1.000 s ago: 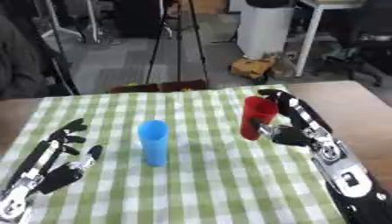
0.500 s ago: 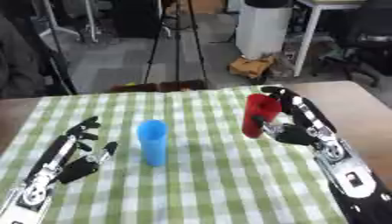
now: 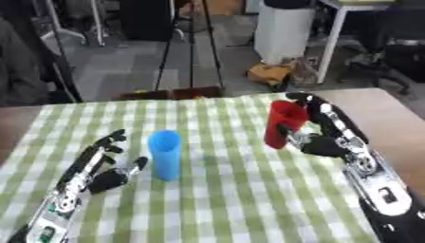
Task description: Pour the contents of one cup into another cup.
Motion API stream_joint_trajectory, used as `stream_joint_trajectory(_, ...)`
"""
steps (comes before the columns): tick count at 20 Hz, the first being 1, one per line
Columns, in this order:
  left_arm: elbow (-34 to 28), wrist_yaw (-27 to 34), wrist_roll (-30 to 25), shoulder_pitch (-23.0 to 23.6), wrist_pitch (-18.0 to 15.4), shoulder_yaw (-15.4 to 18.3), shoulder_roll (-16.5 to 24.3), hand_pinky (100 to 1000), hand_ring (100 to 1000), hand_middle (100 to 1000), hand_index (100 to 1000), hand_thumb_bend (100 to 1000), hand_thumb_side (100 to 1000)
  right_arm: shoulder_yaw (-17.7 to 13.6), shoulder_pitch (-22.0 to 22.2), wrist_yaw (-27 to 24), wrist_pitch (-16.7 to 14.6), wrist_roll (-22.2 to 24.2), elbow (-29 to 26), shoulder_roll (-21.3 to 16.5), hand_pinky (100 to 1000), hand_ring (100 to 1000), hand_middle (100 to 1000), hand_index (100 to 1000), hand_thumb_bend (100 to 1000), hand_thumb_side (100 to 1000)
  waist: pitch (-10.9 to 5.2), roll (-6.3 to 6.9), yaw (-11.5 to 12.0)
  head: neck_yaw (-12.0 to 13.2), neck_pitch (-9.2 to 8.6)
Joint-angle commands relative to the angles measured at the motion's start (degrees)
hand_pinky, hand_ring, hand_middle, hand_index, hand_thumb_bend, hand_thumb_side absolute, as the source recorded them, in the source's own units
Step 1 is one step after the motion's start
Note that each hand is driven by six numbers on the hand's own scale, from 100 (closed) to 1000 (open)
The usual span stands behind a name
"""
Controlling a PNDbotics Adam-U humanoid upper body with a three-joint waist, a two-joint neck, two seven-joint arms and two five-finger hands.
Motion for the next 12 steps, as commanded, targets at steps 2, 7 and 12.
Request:
stream_joint_trajectory(2,2.3,-1.4,-1.2,-2.1,-2.4,-0.2,-0.4,698,802,874,981,534,604,-0.3,-0.9,-0.6,-0.1,-0.2,-1.5,-1.2,678,610,557,866,386,285,-0.6,-0.09,-0.3,0.3,-0.04)
stream_joint_trajectory(7,4.6,-2.4,-1.5,-2.7,-4.1,0.0,-0.8,700,802,874,982,538,603,-0.4,-0.8,-0.9,-0.1,-0.3,-1.4,-1.1,679,610,557,867,381,287,-0.62,-0.23,-0.5,0.4,-0.04)
stream_joint_trajectory(12,6.3,-4.1,-0.4,-3.4,-4.3,0.3,-1.2,704,802,870,979,540,600,-0.4,-0.9,-1.0,-0.1,-0.3,-1.4,-1.0,679,610,558,867,378,289,-0.51,-0.32,-0.7,0.6,-0.11)
